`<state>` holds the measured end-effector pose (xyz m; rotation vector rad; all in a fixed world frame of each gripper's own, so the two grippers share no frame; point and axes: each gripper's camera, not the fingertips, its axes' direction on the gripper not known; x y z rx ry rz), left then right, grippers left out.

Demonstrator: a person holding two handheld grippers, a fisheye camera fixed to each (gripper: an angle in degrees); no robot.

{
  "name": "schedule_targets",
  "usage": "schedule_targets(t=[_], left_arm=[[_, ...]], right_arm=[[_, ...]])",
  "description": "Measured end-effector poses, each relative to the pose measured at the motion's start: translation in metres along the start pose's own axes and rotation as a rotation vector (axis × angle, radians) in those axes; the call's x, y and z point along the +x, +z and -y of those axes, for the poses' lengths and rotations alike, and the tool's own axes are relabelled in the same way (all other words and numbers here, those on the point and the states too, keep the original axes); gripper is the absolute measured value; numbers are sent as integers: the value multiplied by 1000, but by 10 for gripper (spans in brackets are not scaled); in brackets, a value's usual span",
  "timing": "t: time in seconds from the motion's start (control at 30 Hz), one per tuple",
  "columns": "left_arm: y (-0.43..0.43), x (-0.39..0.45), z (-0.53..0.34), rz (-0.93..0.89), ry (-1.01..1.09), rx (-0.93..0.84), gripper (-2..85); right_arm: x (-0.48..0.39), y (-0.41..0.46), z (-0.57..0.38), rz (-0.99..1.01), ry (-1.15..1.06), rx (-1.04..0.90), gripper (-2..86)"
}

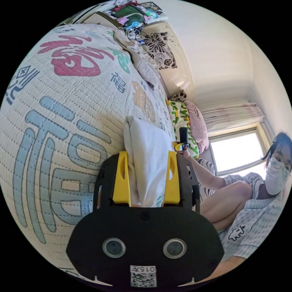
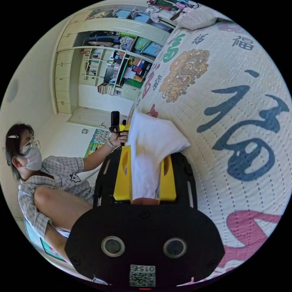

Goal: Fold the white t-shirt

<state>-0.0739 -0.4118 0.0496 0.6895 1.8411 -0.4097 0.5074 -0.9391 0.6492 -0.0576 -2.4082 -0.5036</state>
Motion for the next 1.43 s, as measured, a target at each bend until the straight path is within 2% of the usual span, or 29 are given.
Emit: schedule_targets(t=[0.07,0.13,0.27,0.37,0.53,0.7,0.8,0.9,0.93,1.0,1.07,1.13,1.17,1.27,1.33,1.43], left_arm=[[-9,-8,-6,5,-34,-10,85],[-27,-15,-18,-103,-56,-1,44],[-74,8,-53,-70,21,38,32],[-140,27,-106,-36,31,125,29],[-282,51,-251,108,-111,450,28],[-376,80,-387,290,-306,673,29],[-406,85,-452,352,-409,778,31],[-413,53,-494,367,-587,805,38],[-411,39,-505,368,-675,803,42],[-413,37,-513,426,-701,808,49],[-423,53,-512,538,-647,834,64],[-444,81,-498,744,-596,870,111],[-448,86,-492,777,-589,881,124],[-457,76,-449,761,-571,820,132],[-445,43,-414,648,-657,645,96],[-433,53,-391,758,-680,633,47]], right_arm=[[3,11,11,-17,20,-17,80],[-3,21,21,-18,-7,-3,58],[-34,49,49,-31,-111,-100,46],[-73,99,88,6,-208,-228,45],[-161,259,161,137,-414,-503,46],[-232,426,180,206,-489,-771,45],[-257,511,175,162,-508,-871,47],[-255,570,164,20,-479,-872,54],[-247,579,161,-11,-417,-851,60],[-236,578,156,28,-356,-841,63],[-227,564,154,27,-352,-810,61],[-215,541,151,-58,-366,-763,55],[-212,535,150,-81,-367,-742,54],[-202,506,139,-99,-351,-637,51],[-203,489,127,-104,-346,-606,51],[-219,464,107,-139,-403,-591,48]])
